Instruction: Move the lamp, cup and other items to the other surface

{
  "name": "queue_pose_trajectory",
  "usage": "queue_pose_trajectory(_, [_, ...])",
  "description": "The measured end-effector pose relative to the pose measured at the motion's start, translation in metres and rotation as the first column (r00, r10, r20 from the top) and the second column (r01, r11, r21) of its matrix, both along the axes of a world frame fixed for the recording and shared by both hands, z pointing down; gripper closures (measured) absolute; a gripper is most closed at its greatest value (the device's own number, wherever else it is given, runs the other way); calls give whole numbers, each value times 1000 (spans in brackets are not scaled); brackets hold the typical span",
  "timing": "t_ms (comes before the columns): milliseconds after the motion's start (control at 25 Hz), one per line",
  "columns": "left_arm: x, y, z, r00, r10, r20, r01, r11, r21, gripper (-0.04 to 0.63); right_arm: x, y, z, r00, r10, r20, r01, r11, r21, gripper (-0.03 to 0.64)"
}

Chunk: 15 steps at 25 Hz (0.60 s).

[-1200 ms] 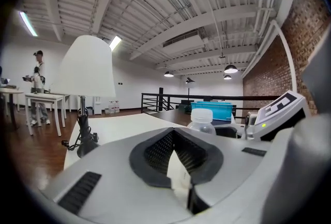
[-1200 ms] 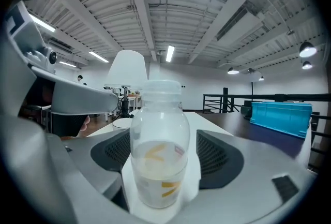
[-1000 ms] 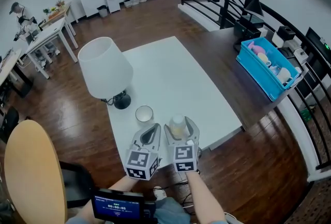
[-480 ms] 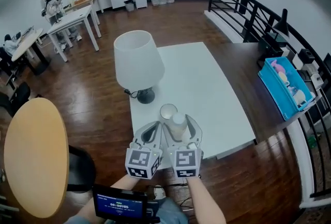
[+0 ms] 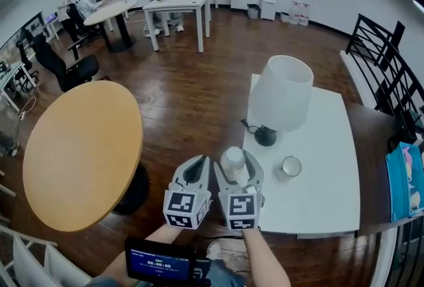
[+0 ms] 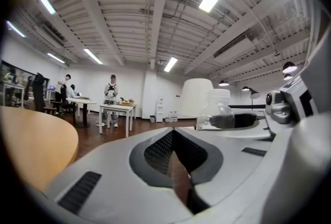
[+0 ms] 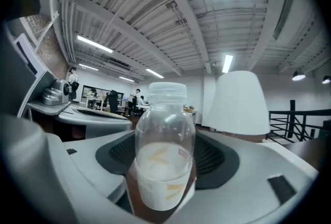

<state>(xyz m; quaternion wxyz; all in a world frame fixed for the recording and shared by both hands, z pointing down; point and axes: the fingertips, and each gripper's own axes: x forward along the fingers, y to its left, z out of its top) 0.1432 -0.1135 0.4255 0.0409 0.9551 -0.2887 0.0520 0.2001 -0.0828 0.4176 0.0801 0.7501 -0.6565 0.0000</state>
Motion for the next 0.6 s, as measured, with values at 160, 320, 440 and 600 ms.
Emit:
queue_pose_trajectory(160, [-80, -40, -15, 989, -148, -9, 148, 989, 6, 580, -76, -49, -14, 990, -143, -5, 143, 990, -1, 308])
queue_pose_trajectory(320, [-161, -79, -16, 958, -286, -15, 286, 958, 7, 580, -153, -94, -12, 962, -272, -3, 272, 962, -6, 308])
queue_pose_trajectory(440, [-222, -104, -11, 928, -372, -16, 372, 928, 5, 580, -212, -124, -7, 936, -352, 4, 352, 936, -7, 308])
queue_pose_trajectory(600, [-296, -124, -10, 884, -468, -17, 468, 884, 2, 580, -289, -152, -6, 892, -452, 14, 452, 892, 2, 308])
